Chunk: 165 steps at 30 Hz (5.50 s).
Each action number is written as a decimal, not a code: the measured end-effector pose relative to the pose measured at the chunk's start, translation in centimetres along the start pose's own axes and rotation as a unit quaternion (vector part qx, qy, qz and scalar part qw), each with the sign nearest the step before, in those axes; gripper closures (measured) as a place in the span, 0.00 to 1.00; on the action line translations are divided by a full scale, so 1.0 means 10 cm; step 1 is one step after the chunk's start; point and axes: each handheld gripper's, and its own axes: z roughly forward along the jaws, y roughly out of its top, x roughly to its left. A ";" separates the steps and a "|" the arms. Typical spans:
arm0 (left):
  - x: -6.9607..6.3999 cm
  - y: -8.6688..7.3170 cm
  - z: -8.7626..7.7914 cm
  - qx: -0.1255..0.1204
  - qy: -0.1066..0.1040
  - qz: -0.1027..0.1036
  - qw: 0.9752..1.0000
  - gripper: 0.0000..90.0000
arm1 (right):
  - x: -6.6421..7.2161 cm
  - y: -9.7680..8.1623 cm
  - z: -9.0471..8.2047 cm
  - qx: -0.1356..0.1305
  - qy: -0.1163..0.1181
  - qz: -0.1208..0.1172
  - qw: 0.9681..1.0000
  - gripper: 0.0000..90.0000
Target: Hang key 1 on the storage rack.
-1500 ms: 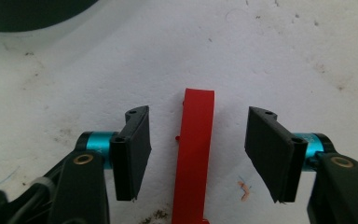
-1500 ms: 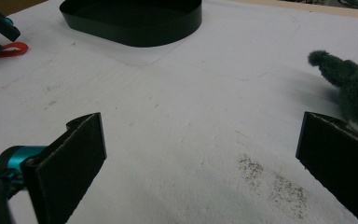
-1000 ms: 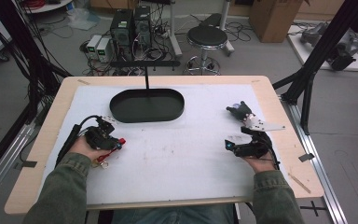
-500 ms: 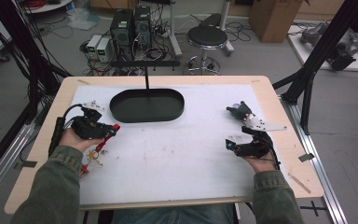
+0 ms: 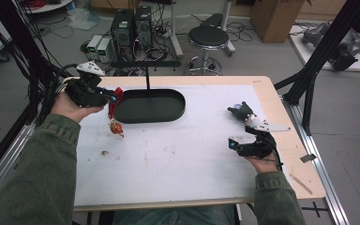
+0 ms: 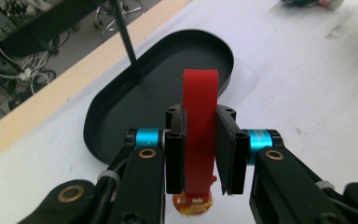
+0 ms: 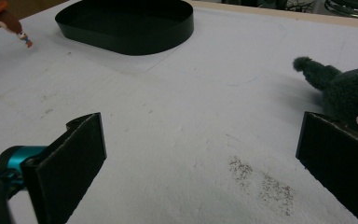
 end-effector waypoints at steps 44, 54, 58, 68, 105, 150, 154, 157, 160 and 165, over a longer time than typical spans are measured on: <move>0.60 0.79 0.77 -0.094 -0.003 -0.063 0.994 0.83 | 0.02 0.00 -0.03 -0.005 -0.009 -0.012 1.000 0.01; 0.61 0.97 0.74 -0.107 0.018 -0.039 0.993 0.83 | 0.02 -0.01 0.00 0.008 -0.012 -0.021 1.000 0.01; 0.63 1.04 0.75 -0.104 0.030 -0.039 0.993 0.83 | 0.02 -0.01 -0.01 0.006 -0.013 -0.022 1.000 0.01; 0.89 1.17 0.90 -0.091 0.059 -0.066 0.992 0.83 | 0.03 -0.03 -0.01 0.016 -0.012 -0.026 0.999 0.01; 0.88 0.39 0.25 -0.144 0.067 -0.184 0.970 0.13 | 0.00 -0.02 -0.05 0.014 -0.023 -0.015 1.000 0.01; 0.45 -0.73 0.18 -0.106 0.055 -0.186 0.975 0.12 | -0.01 -0.02 -0.04 0.019 -0.019 -0.016 1.000 0.01; 0.42 -0.84 0.17 -0.113 0.050 -0.191 0.974 0.09 | 0.00 -0.02 -0.04 0.020 -0.018 -0.013 1.000 0.01; 0.40 -0.91 0.18 -0.120 0.044 -0.188 0.974 0.05 | 0.00 -0.02 -0.04 0.019 -0.018 -0.015 1.000 0.01; 0.38 -0.96 0.17 -0.120 0.037 -0.188 0.974 0.03 | 0.00 -0.02 -0.04 0.020 -0.018 -0.015 1.000 0.01; 0.39 -1.09 0.17 -0.115 0.010 -0.205 0.972 0.03 | 0.00 -0.02 -0.04 0.022 -0.019 -0.015 0.999 0.01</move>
